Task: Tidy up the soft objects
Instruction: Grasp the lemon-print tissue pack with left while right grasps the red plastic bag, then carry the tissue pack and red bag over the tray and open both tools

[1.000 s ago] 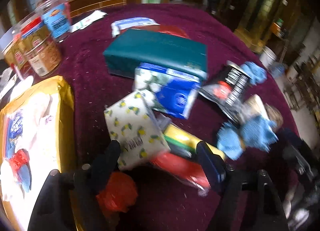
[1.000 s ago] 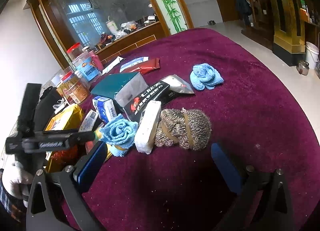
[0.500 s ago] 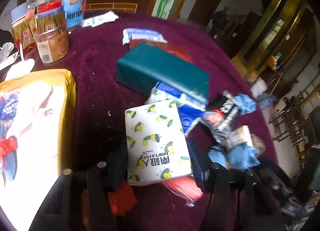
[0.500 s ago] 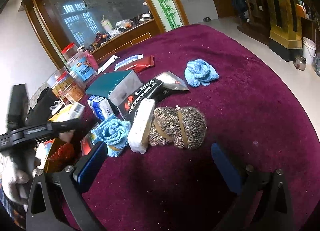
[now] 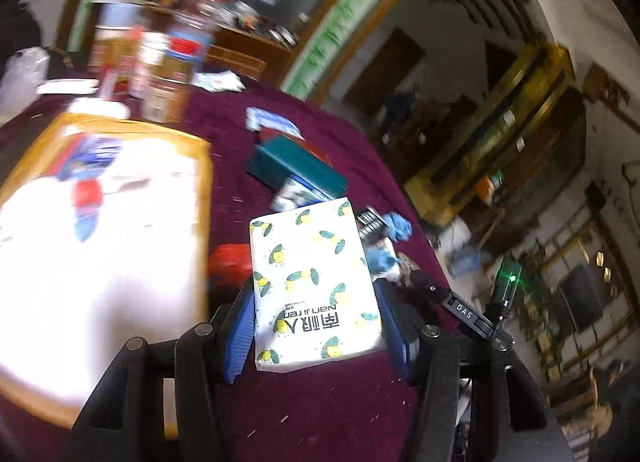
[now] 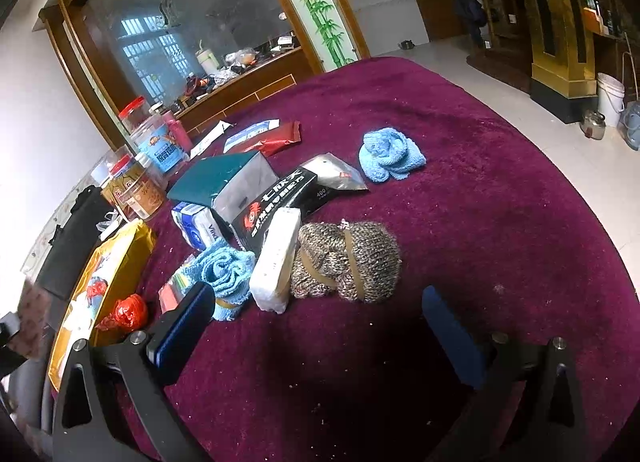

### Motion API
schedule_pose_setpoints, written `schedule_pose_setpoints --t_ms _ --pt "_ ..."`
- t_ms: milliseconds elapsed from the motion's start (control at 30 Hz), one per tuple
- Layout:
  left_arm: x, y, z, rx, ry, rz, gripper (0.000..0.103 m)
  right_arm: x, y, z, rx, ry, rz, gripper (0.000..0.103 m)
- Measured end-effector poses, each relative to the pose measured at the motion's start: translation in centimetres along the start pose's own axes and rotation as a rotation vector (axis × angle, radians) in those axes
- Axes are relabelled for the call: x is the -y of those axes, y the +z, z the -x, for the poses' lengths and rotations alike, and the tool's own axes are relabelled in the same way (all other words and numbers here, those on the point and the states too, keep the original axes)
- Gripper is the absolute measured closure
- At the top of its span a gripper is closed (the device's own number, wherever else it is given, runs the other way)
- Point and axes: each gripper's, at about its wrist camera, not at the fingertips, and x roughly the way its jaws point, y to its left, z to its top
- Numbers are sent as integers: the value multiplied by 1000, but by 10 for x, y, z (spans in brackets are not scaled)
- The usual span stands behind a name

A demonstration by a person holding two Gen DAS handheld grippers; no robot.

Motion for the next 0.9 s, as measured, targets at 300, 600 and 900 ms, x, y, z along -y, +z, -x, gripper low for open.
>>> schedule_pose_setpoints --t_ms 300,600,900 --pt "-60 -26 74 138 89 104 43 -117 -13 20 -88 218 295 0" --pt "-98 -44 80 124 75 171 43 -230 -49 -50 -178 128 949 15" --pt "-128 -45 91 138 96 218 43 -254 -54 -95 -300 196 978 56"
